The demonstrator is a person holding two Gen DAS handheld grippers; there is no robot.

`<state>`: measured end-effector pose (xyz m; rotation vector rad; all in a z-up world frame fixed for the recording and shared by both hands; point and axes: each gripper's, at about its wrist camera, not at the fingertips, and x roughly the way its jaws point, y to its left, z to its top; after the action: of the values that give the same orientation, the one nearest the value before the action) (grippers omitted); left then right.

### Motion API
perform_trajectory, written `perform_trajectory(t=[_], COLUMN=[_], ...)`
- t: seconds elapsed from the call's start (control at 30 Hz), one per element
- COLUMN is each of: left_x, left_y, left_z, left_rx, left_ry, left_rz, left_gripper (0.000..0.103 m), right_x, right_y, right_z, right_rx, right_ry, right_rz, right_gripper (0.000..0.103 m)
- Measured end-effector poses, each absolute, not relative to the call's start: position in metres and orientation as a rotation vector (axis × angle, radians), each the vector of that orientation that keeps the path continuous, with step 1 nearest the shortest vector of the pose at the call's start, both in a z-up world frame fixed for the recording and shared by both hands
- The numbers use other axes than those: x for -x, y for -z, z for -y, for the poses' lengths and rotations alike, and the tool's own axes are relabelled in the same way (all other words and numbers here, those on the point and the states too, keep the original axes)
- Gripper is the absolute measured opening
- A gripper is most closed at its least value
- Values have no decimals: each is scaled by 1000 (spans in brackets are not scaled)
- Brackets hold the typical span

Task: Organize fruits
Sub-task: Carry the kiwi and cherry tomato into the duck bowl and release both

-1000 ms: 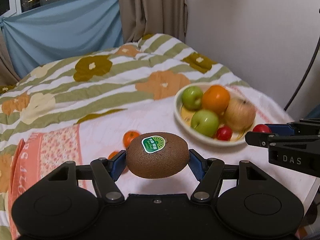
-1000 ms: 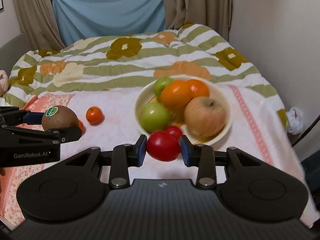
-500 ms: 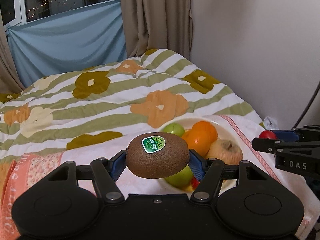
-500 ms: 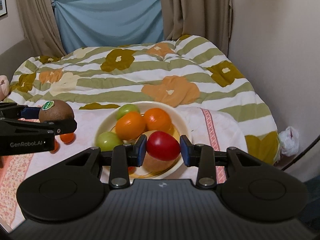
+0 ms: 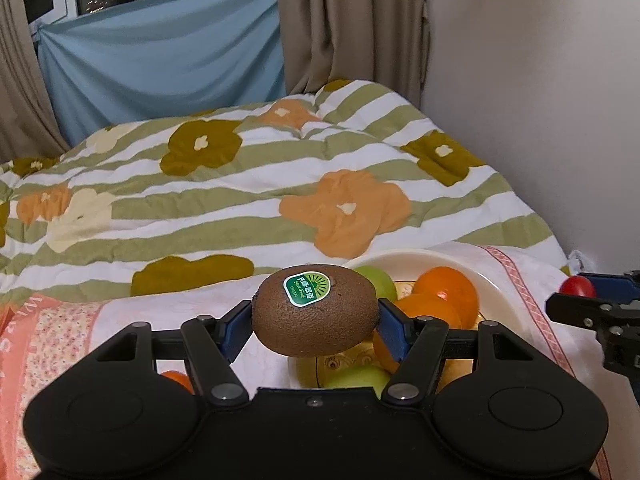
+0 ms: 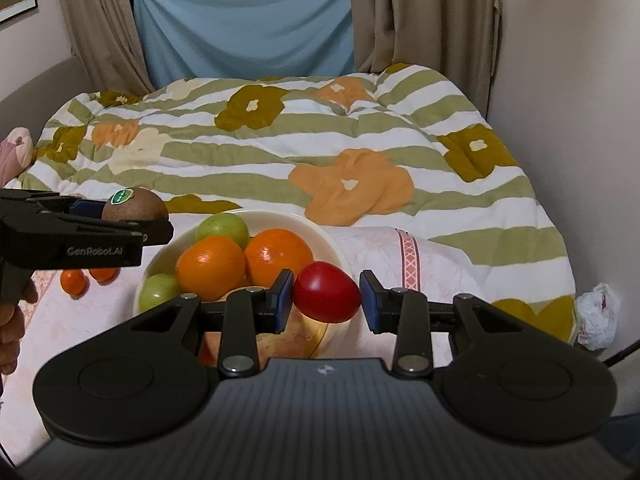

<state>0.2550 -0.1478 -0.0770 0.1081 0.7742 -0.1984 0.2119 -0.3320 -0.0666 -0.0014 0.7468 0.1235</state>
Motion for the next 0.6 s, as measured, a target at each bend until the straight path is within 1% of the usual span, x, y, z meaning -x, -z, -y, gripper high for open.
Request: perform_trajectory(t=[0.33, 0.4, 0.47, 0.5, 0.6], left_x=[-269, -270, -268, -266, -261], left_y=[91, 91, 87, 85, 78], left_z=[150, 147, 145, 145, 145], left_rx=[-54, -32, -21, -22, -20], left_ry=[162, 160, 165, 164, 159], left_rz=[-835, -838, -819, -809, -793], left_gripper=[71, 75, 88, 90, 90], right_x=[-230, -232, -233, -232, -233], right_y=[81, 81, 82, 81, 79], right_z=[340, 340, 340, 339, 338], right_rx=[5, 5, 5, 7, 6], right_ry=[-165, -171, -179, -183, -188], right_rz=[-766, -766, -762, -759, -752], right_gripper=[50, 50, 51, 50, 51])
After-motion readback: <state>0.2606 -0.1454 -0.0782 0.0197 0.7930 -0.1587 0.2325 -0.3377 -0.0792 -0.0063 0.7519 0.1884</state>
